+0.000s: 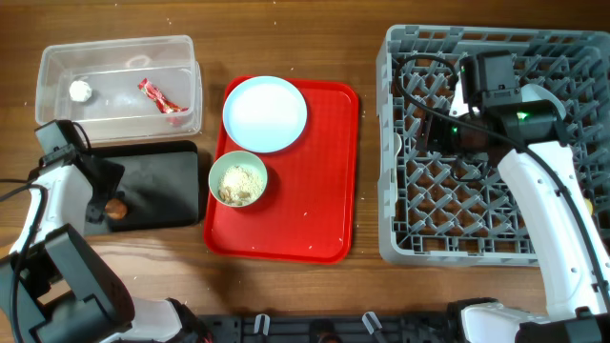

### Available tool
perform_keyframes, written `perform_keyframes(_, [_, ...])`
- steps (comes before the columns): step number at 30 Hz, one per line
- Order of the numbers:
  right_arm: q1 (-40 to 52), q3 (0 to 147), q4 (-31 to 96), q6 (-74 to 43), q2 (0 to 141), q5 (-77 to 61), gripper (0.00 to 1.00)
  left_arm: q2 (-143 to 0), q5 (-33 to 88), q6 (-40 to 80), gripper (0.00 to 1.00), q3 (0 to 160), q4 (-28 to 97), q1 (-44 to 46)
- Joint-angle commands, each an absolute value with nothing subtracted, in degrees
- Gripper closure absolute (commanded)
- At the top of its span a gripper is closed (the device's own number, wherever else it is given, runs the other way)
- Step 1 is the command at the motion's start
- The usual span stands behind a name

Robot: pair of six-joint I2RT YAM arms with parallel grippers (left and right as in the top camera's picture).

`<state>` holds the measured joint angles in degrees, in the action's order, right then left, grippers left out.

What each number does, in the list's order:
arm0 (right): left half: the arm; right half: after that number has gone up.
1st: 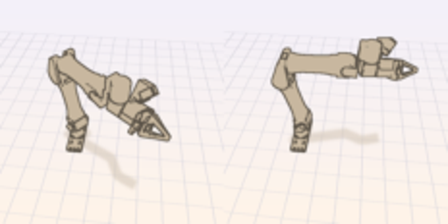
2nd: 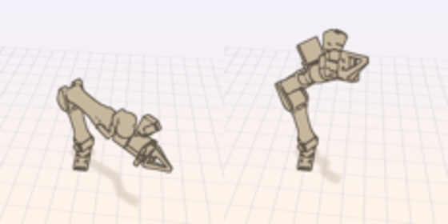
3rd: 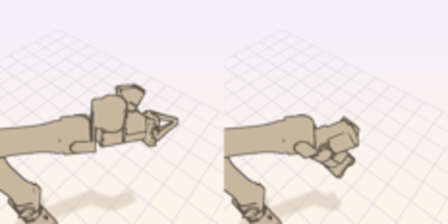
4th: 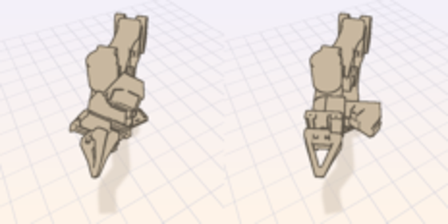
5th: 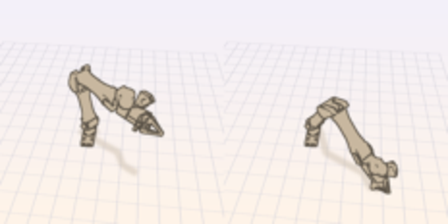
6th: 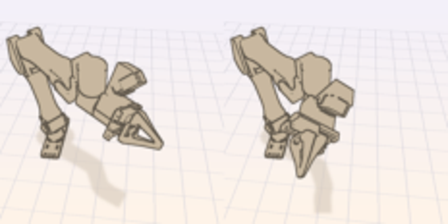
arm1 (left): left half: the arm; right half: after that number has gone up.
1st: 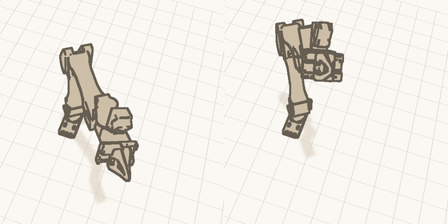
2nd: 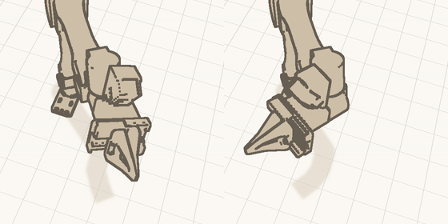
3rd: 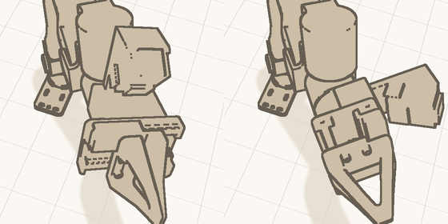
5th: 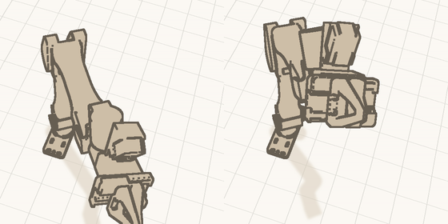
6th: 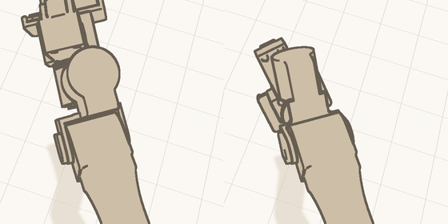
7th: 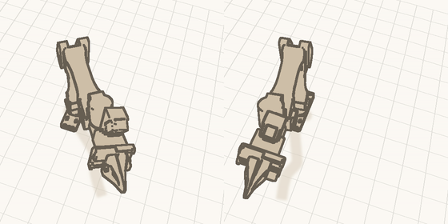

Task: Sort waste into correct bins and load items into the dishwasher rack
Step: 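Carry the carrot left and release it onto the black tray, then reach the left gripper to the green rice bowl and grasp its rim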

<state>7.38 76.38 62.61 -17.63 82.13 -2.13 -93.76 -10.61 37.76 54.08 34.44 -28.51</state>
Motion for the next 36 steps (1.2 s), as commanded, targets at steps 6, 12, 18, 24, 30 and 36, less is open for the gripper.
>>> perform_keyframes(6, [7.25, 76.49, 62.63, -16.71, 81.95, -2.68, 0.33, -82.76, 8.47, 22.79, 0.15, 55.16, 28.84, -18.79])
perform_keyframes(12, [7.25, 76.44, 62.63, -16.69, 81.95, -2.68, 0.33, -79.75, 7.4, 16.82, 0.18, 55.16, 28.47, 3.86])
perform_keyframes(18, [7.25, 76.44, 62.63, -16.69, 81.95, -2.66, 0.33, -86.02, 0.64, 17.39, 0.17, 55.16, 27.44, 22.41])
perform_keyframes(24, [7.25, 76.44, 62.52, -16.64, 81.95, -2.66, 0.33, -95.22, 1.19, 20.18, 0.4, 55.16, 28.05, 25.65])
perform_keyframes(30, [7.25, 76.44, 62.41, -16.67, 81.95, -2.66, 0.33, -97.32, 2.5, 20.21, 0.81, 55.13, 28.45, 26.94])
perform_keyframes(36, [7.25, 76.44, 62.46, -16.62, 81.95, -2.63, 0.33, -97.32, 1.83, 22.02, 0.86, 55.13, 31.44, 27.27])
